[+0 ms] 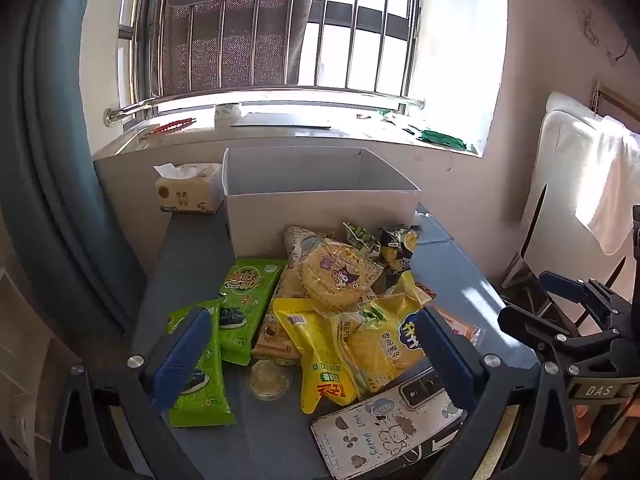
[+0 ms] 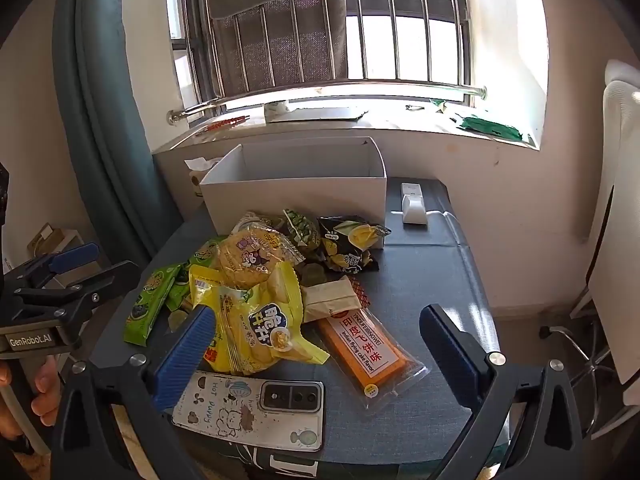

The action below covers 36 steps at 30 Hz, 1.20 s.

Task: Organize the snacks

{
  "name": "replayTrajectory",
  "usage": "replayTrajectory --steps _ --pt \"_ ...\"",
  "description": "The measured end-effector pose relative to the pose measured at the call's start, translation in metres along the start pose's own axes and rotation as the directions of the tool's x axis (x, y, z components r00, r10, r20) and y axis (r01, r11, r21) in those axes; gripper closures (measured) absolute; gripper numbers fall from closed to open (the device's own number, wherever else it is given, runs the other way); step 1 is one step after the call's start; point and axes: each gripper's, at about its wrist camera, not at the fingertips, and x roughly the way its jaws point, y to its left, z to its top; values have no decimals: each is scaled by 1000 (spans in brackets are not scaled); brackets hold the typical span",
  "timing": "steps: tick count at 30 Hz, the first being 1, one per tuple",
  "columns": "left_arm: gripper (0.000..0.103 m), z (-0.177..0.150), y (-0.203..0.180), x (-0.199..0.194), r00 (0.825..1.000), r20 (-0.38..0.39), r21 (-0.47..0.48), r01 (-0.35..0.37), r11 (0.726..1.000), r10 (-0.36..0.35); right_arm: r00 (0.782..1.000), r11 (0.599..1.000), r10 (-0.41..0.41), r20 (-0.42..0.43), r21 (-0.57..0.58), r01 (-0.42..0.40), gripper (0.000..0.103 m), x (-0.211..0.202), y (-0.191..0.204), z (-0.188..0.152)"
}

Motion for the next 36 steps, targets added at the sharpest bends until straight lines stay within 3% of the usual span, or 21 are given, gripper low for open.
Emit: replayTrajectory --steps 36 --pt "0 -5 4 0 1000 -16 -29 18 999 -19 999 1000 -9 -34 3 9 0 5 2 -4"
